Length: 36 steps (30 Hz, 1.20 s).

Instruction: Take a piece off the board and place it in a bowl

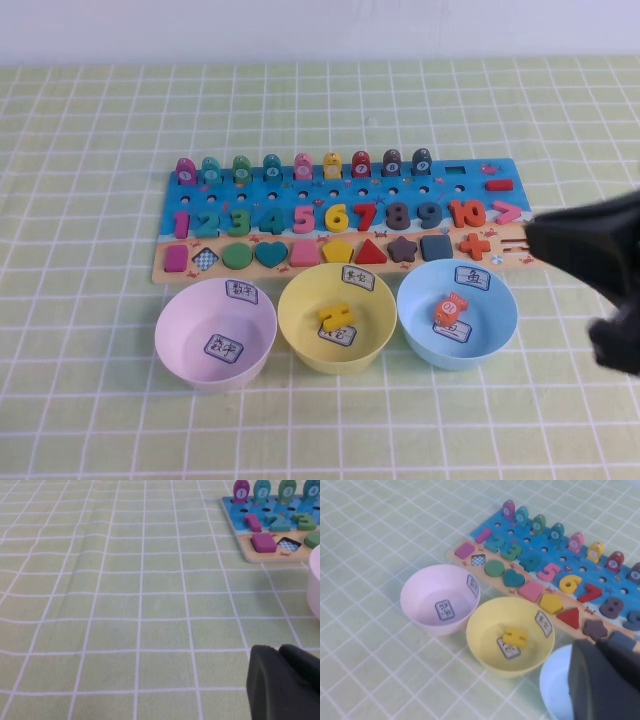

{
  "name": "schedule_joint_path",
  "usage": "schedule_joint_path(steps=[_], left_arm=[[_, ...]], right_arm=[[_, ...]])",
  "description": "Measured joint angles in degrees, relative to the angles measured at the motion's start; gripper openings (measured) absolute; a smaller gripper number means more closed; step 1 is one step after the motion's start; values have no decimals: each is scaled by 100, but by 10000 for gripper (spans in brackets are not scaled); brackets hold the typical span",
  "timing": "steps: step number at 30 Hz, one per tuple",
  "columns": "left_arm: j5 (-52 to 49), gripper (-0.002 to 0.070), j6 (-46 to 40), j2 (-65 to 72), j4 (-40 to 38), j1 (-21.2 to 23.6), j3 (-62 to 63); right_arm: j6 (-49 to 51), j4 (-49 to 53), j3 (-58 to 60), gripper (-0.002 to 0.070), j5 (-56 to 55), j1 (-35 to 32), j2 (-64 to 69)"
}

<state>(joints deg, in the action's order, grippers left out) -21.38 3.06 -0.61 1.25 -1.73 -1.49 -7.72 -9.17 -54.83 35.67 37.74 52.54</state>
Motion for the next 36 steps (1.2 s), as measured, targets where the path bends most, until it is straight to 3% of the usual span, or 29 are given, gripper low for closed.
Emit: schedule_joint_path(steps=[11, 19, 24, 30, 36], left_arm=[[0, -5, 0, 0, 0, 0, 0], [0, -5, 0, 0, 0, 0, 0], [0, -5, 0, 0, 0, 0, 0], [0, -5, 0, 0, 0, 0, 0], [0, -5, 0, 0, 0, 0, 0]], right_arm=[[13, 11, 459, -17, 700, 0, -650], [13, 826, 491, -17, 1810, 0, -713], [13, 1151, 991, -17, 491, -258, -1385], [13, 1232, 2770, -17, -1968, -1635, -2614], [17, 1170, 4303, -17, -3097, -3000, -3625]])
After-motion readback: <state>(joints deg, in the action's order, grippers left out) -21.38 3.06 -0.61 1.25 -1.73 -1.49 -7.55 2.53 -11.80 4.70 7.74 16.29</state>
